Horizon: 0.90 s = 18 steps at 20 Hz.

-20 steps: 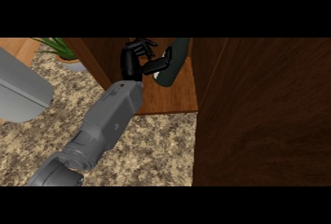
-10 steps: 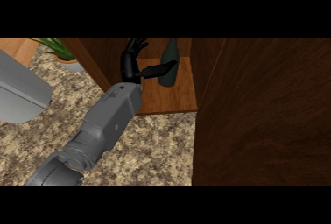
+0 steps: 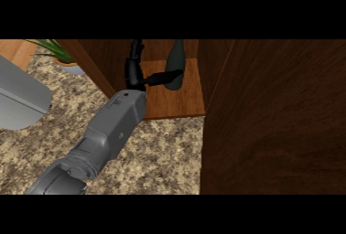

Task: Pick up the wine, place it into the cabinet and close the cabinet

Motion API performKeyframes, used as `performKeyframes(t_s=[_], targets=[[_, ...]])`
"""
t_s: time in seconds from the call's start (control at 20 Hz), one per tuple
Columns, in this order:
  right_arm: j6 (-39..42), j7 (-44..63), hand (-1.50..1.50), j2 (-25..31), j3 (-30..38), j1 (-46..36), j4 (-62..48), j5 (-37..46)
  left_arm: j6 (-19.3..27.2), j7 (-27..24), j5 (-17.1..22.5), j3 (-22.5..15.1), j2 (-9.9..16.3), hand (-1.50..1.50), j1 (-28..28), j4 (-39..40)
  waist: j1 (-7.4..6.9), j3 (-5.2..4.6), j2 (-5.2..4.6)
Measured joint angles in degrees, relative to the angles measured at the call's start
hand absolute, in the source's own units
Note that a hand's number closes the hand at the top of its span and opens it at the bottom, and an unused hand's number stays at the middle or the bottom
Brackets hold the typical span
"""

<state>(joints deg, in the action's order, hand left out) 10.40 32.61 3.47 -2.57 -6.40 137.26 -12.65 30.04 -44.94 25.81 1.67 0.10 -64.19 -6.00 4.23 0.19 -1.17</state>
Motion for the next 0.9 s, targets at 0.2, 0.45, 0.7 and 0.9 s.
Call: performKeyframes(t_s=[0.2, 0.45, 0.7, 0.9], targets=[[0.38, -0.31, -1.5, 0.03, 0.04, 0.67, 0.12, -0.13, -0.3, -2.12, 0.41, 1.0, -0.14, -1.5, 0.94, -0.62, 0.21, 0.0, -0.05], [1.23, -0.78, -1.5, 0.3, 0.01, 1.77, 0.27, -0.3, -1.46, -3.06, 0.06, 1.25, -0.16, -1.5, 1.26, -0.63, 0.3, -0.01, -0.03], [0.5, -0.48, -1.5, 0.05, -0.09, 0.8, 0.02, -0.14, -4.62, -3.66, -0.65, 0.68, -0.18, -1.5, 1.26, -0.64, 0.13, -0.11, -0.1], [0.08, 0.21, -1.5, -0.06, -0.56, 0.47, 0.17, -0.16, -6.65, -4.45, -1.35, 0.09, -0.17, -1.5, 1.43, -0.56, 0.1, -0.11, -0.06]])
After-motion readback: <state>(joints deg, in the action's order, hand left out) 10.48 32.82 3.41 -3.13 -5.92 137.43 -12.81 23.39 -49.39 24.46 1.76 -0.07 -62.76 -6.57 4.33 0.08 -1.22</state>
